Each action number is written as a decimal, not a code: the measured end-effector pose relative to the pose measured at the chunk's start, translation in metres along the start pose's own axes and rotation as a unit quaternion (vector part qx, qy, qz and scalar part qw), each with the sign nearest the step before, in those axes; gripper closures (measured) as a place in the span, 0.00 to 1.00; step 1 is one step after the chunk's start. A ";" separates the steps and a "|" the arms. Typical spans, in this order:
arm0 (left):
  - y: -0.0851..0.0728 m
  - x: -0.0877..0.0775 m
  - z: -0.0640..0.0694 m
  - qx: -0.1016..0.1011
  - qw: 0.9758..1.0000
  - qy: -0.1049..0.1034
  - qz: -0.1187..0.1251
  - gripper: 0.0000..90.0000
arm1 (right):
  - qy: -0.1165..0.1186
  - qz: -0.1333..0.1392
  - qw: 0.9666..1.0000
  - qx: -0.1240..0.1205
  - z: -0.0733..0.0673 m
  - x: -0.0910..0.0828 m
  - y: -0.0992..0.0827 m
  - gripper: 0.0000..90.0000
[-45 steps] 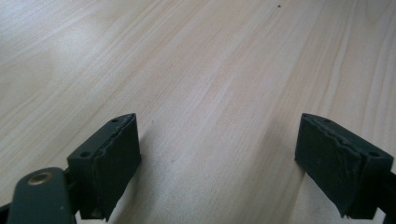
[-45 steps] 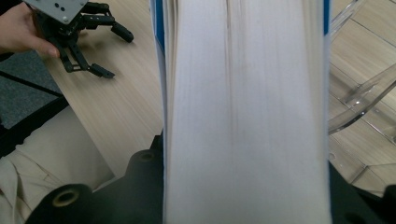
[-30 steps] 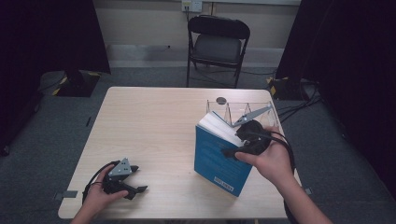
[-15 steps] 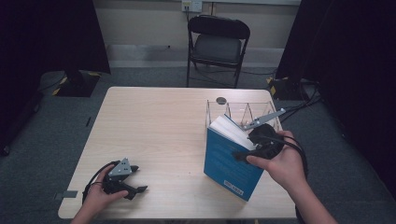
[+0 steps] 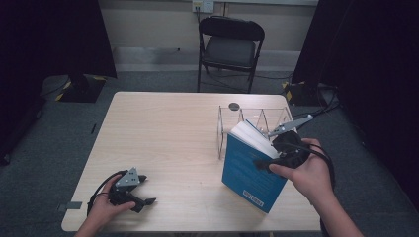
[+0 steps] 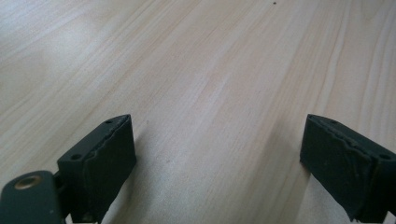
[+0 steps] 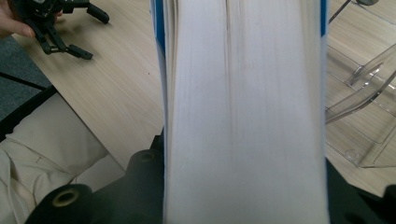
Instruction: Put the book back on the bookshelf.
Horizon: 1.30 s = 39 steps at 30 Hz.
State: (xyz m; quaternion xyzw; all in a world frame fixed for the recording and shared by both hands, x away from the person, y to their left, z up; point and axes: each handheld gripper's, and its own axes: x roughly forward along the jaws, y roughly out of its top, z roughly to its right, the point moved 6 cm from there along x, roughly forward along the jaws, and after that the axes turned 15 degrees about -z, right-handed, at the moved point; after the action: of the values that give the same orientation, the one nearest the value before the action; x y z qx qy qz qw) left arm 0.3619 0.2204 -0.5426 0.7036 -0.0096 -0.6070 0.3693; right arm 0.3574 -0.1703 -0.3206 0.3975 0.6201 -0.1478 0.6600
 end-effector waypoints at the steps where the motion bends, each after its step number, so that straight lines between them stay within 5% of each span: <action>1: 0.000 0.000 0.000 0.000 1.000 0.000 0.000 0.11 | 0.001 0.001 1.000 0.001 0.001 -0.001 -0.001 0.68; 39: 0.000 0.000 0.000 0.000 1.000 0.002 -0.004 0.10 | -0.017 -0.008 0.997 0.072 0.038 -0.020 -0.039 0.68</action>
State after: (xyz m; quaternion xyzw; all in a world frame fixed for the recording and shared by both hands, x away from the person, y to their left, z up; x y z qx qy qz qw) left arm 0.3614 0.2205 -0.5427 0.7051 -0.0056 -0.6068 0.3670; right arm 0.3537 -0.2277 -0.3185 0.4364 0.5994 -0.2037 0.6393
